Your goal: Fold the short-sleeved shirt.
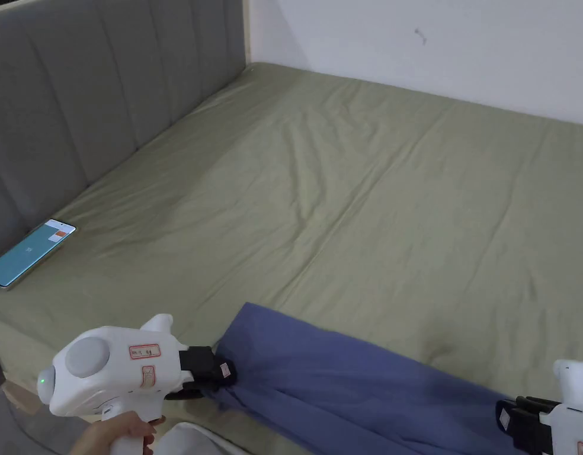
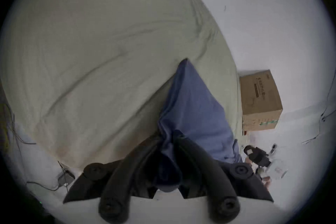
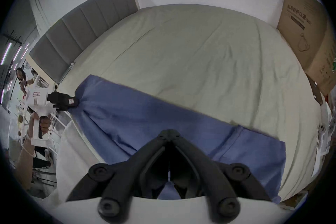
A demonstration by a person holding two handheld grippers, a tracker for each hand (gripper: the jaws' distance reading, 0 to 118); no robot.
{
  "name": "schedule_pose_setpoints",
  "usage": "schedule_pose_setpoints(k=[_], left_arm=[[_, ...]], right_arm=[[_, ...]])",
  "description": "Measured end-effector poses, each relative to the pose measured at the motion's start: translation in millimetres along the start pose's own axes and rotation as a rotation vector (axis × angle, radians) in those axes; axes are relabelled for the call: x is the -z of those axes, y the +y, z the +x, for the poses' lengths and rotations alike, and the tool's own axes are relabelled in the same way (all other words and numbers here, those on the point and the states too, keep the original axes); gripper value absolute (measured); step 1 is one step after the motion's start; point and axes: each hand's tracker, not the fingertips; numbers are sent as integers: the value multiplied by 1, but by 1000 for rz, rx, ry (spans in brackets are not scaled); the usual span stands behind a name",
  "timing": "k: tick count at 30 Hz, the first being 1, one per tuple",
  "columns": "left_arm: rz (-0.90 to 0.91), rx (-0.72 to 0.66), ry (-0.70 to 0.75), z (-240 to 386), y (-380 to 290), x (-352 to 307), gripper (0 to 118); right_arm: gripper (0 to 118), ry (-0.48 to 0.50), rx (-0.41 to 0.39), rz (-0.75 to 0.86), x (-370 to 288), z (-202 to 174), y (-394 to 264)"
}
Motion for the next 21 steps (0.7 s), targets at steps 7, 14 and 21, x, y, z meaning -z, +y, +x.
schedule_pose_setpoints(k=[7, 14, 21], left_arm=[[56, -5, -39, 1, 11, -27, 8], [113, 6, 49, -1, 19, -63, 8], [149, 278, 100, 98, 3, -65, 8]], right_arm=[[0, 1, 6, -12, 2, 2, -2], [0, -8, 59, 6, -10, 23, -10], [0, -33, 132, 13, -19, 44, -26]])
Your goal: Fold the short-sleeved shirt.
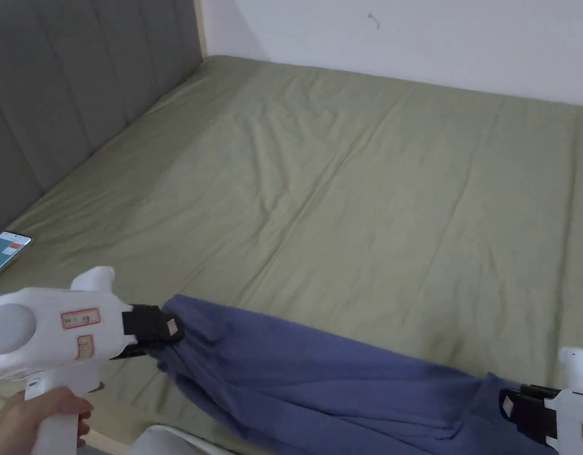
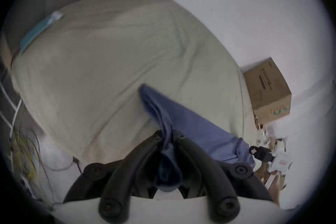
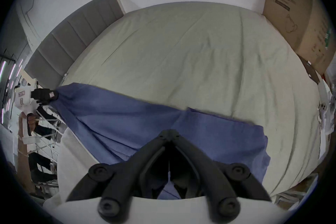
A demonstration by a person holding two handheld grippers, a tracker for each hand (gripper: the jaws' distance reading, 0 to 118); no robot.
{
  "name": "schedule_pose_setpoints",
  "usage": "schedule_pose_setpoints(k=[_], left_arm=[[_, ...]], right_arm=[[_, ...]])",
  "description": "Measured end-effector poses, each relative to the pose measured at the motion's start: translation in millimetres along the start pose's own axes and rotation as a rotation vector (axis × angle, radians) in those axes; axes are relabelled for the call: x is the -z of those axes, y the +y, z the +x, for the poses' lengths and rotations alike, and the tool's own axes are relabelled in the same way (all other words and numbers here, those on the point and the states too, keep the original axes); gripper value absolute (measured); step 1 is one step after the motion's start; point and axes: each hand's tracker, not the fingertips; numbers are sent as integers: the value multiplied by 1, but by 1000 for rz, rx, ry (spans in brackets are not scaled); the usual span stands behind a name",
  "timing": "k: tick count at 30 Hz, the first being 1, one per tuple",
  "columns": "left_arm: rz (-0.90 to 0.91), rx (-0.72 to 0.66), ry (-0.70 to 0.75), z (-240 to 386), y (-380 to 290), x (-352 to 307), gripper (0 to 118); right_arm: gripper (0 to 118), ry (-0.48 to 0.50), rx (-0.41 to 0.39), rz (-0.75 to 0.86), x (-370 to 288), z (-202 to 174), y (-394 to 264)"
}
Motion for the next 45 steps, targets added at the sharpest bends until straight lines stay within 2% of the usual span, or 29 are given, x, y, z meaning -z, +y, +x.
schedule_pose_setpoints(k=[3, 5, 9, 12, 14, 15, 16, 17, 18, 19, 22, 26, 27, 28, 29, 30, 33, 39, 45], left_arm=[[8, 160, -94, 66, 0, -1, 8], [-16, 316, -162, 115, -7, 5, 8], [-113, 515, -323, 182, -43, 41, 8], [-256, 575, -335, 212, -78, 84, 8], [-280, 589, -323, 220, -99, 110, 10], [-293, 590, -323, 219, -108, 123, 19], [-330, 574, -322, 220, -113, 130, 38], [-392, 535, -319, 216, -120, 142, 67], [-445, 511, -319, 213, -124, 150, 106], [-489, 496, -280, 210, -129, 155, 117], [-428, 466, -333, 202, -123, 142, 113], [-370, 323, -345, 182, -95, 117, 109], [-332, 261, -355, 173, -88, 112, 103], [-303, 206, -366, 169, -81, 107, 82], [-299, 160, -352, 161, -76, 109, 45], [-276, 158, -312, 156, -76, 112, 1], [-316, 201, -218, 150, -81, 128, 1], [-453, 236, -290, 169, -122, 164, 1], [-503, 277, -337, 202, -156, 166, 1]], right_arm=[[0, -11, 22, 9, -7, 9, -7], [0, -20, 46, 9, -11, 17, -12], [0, -11, 151, 52, -24, 37, -22], [0, -14, 181, 63, -33, 49, -31], [0, -33, 194, 63, -38, 56, -38], [0, -39, 202, 63, -40, 59, -41], [0, -41, 211, 61, -41, 64, -44], [0, -47, 223, 60, -43, 68, -47], [0, -51, 232, 60, -45, 71, -50], [0, -57, 244, 59, -47, 75, -53], [0, -67, 264, 61, -51, 82, -59], [0, -69, 283, 64, -51, 85, -62], [0, -67, 283, 68, -52, 84, -62], [0, -67, 284, 70, -52, 83, -62], [0, -64, 283, 72, -52, 81, -62], [0, -60, 279, 75, -51, 79, -61], [0, -48, 263, 78, -50, 73, -60], [0, -35, 262, 83, -47, 71, -60], [0, -41, 262, 77, -50, 72, -64]])
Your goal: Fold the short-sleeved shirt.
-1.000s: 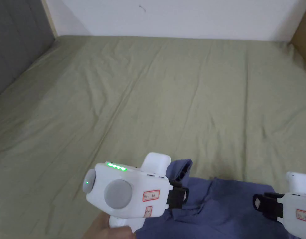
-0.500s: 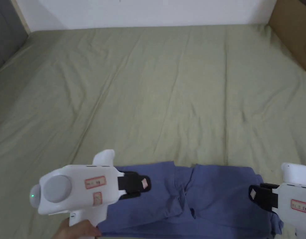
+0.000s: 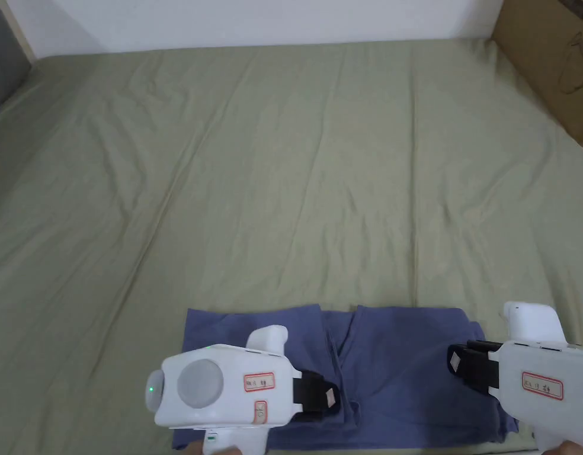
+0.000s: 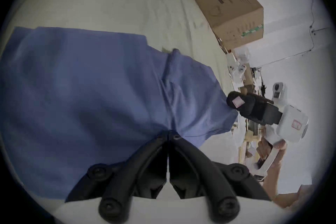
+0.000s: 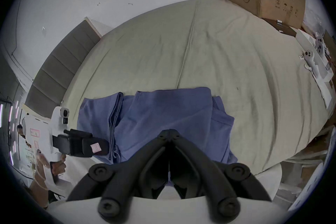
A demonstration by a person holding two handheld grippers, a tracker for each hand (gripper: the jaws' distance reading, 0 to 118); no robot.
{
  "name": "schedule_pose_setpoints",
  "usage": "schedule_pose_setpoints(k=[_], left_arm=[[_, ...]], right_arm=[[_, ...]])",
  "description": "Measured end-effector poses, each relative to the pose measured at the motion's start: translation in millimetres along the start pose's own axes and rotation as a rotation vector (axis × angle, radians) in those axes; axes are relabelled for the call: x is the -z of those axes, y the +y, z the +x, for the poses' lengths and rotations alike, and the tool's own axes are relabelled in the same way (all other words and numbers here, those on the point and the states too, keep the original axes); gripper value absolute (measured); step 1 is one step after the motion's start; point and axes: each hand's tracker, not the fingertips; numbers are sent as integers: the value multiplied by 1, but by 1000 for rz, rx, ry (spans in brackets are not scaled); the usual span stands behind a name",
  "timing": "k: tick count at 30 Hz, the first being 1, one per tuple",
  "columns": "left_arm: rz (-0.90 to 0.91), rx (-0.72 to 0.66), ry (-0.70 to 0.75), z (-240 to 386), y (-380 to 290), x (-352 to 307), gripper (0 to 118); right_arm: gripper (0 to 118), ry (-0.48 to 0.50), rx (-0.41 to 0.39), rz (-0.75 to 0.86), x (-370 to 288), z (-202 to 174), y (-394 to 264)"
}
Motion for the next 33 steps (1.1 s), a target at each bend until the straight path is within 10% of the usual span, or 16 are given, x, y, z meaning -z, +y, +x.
schedule_pose_setpoints(k=[23, 25, 28, 33], left_arm=[[224, -193, -58, -128, -24, -151, 1], [229, -220, -71, -139, -28, -148, 23], [233, -253, -58, -150, -27, -138, 92], [264, -323, -116, -160, -24, -126, 99]], right_arm=[[0, -13, -135, -32, 7, -45, 10], [0, -3, -149, -41, 11, -51, 10], [0, 5, -169, -54, 15, -61, 12], [0, -5, -198, -73, 17, -68, 14]])
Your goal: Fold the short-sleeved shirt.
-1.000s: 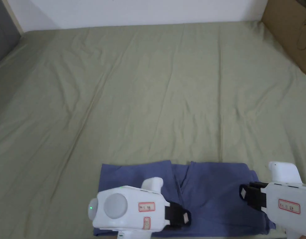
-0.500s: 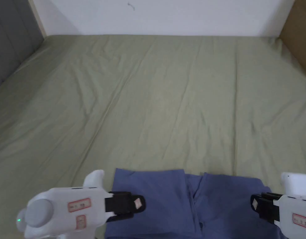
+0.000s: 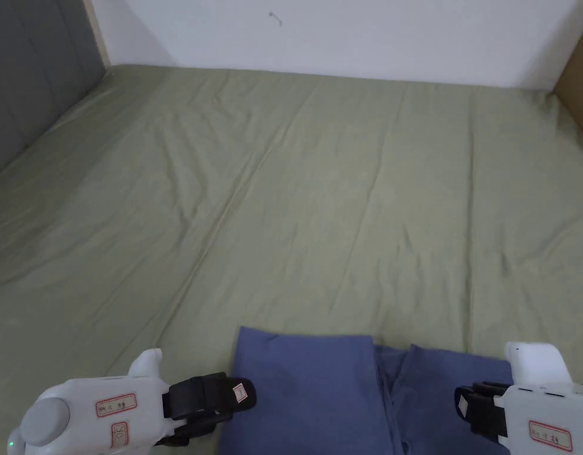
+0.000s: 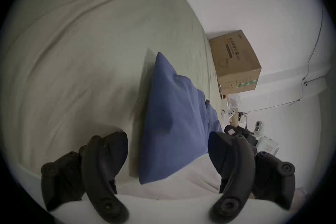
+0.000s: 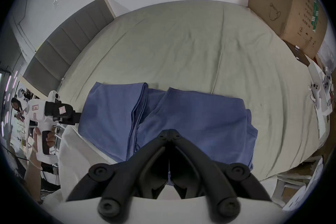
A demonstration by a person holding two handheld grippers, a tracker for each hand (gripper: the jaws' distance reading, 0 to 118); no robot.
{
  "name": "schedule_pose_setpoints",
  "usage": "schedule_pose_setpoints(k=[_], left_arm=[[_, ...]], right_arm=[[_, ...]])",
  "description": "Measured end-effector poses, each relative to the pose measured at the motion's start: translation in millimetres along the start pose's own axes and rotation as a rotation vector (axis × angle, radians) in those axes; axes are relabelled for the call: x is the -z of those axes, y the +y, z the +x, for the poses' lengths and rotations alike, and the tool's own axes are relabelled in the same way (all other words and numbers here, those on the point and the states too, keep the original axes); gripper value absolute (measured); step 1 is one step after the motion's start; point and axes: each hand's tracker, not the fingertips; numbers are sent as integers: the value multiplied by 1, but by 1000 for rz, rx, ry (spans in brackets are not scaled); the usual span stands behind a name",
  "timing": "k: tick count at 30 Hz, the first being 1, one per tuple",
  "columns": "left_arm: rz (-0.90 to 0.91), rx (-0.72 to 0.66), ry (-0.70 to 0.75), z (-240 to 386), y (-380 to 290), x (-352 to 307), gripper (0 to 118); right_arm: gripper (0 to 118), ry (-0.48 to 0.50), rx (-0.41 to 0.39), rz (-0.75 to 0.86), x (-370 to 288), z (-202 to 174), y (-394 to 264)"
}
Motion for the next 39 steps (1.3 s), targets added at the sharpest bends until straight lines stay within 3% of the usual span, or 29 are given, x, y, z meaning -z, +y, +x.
schedule_pose_setpoints(k=[5, 6, 8, 9, 17, 26, 32, 35, 39], left_arm=[[-31, -99, -159, -14, 2, 25, 96], [-41, -120, -202, -13, 2, 29, 71], [-53, -117, -187, -15, 0, 37, 44], [-75, -81, -122, -15, -1, 42, 9], [-36, -87, -170, -23, 16, 7, 8], [88, -10, 41, -36, 57, -89, 8], [106, -24, 124, -31, 56, -117, 8], [122, -1, 144, -6, 52, -114, 8], [138, 140, 110, 60, 55, -107, 8]], right_arm=[[0, 0, 8, -19, 7, 3, -2], [0, -1, 8, -23, 8, 3, -2], [0, 2, 6, -33, 10, 3, -3], [0, 2, 3, -38, 10, 3, -3], [0, -6, -6, -47, 13, 5, 3], [0, 15, -12, -48, 22, -3, 8], [0, 29, -9, -61, 28, -7, 5], [0, 33, -15, -65, 27, -7, 4], [0, 30, -12, -57, 23, -2, 5]])
